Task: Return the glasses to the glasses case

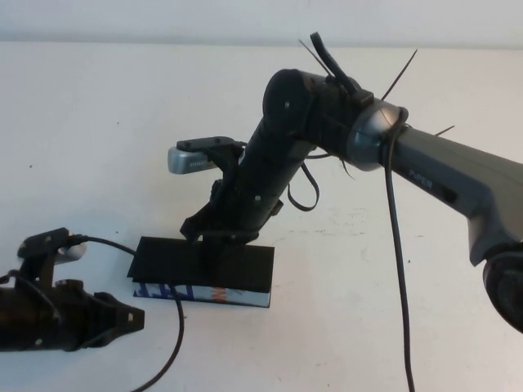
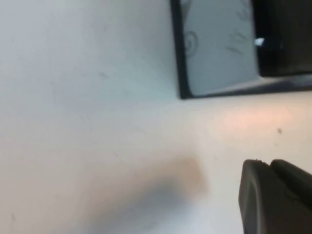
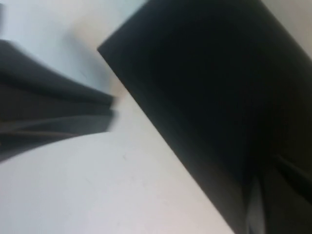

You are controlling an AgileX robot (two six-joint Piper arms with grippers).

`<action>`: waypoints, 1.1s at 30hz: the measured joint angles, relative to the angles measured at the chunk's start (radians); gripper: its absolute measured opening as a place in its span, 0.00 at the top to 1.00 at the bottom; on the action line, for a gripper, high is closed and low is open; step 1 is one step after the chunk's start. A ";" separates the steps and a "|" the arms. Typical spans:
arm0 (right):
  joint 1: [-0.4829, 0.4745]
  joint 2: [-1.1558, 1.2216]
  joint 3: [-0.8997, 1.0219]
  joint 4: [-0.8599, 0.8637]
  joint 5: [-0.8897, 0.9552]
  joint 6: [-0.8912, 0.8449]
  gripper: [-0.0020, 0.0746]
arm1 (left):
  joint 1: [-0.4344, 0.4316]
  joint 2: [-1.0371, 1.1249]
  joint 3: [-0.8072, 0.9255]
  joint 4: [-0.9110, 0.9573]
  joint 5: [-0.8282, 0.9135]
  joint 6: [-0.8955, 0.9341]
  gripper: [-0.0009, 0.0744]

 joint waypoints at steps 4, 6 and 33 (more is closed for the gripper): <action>0.000 0.000 0.024 -0.015 -0.002 0.000 0.99 | 0.000 -0.131 0.044 0.027 -0.011 -0.044 0.99; 0.000 0.002 0.026 -0.016 -0.002 0.000 0.99 | 0.000 -0.211 0.052 0.043 -0.011 -0.074 0.99; 0.000 -0.803 0.512 -0.192 -0.143 0.135 0.99 | 0.000 -1.423 0.166 0.095 -0.662 0.004 0.99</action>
